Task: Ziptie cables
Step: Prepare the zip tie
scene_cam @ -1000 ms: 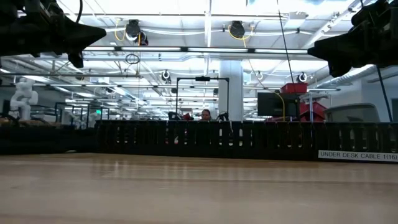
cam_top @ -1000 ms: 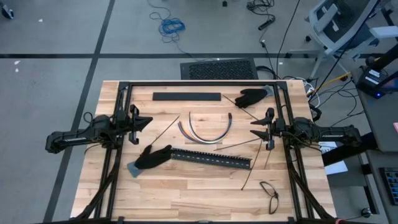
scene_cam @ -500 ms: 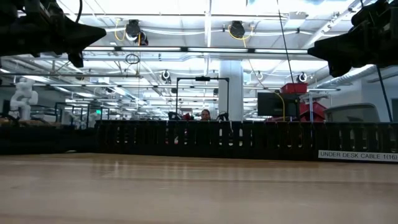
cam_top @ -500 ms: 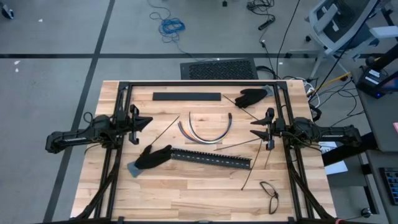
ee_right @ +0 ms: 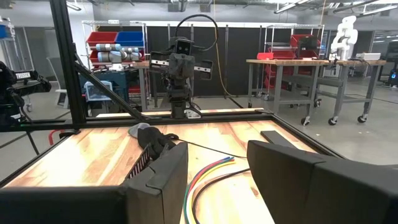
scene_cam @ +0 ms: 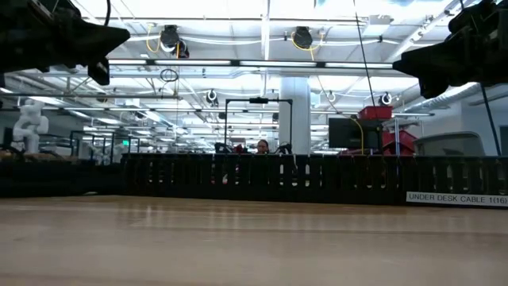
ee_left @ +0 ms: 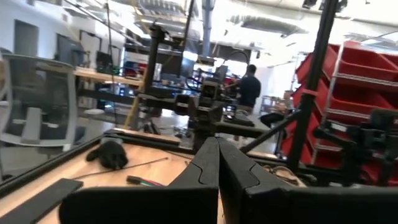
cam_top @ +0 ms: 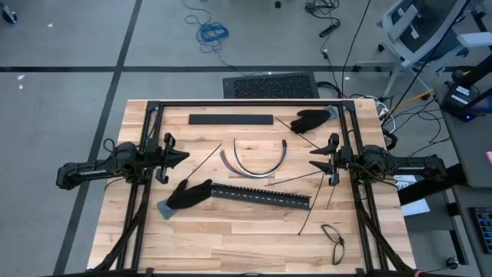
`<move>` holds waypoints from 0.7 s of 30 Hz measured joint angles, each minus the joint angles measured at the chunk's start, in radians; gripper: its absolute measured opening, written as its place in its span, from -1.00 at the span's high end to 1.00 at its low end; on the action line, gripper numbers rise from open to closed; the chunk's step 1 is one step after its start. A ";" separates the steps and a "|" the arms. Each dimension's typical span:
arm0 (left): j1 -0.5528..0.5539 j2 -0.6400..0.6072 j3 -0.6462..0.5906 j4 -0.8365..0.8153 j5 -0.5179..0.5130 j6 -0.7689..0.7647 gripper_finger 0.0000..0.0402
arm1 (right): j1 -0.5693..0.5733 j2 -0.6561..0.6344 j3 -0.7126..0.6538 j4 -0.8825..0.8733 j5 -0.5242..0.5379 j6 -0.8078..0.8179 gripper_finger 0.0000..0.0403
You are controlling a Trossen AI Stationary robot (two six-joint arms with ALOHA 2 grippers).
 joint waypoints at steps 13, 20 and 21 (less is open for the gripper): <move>0.000 0.000 0.000 -0.070 -0.044 -0.081 1.00 | 0.000 0.000 0.000 0.000 0.000 0.000 0.18; 0.000 0.000 0.000 -0.065 -0.078 -0.076 1.00 | 0.000 0.000 0.000 0.000 0.000 0.000 0.18; 0.000 0.000 0.000 -0.065 -0.081 -0.076 1.00 | 0.000 0.000 0.000 0.000 0.000 0.000 0.18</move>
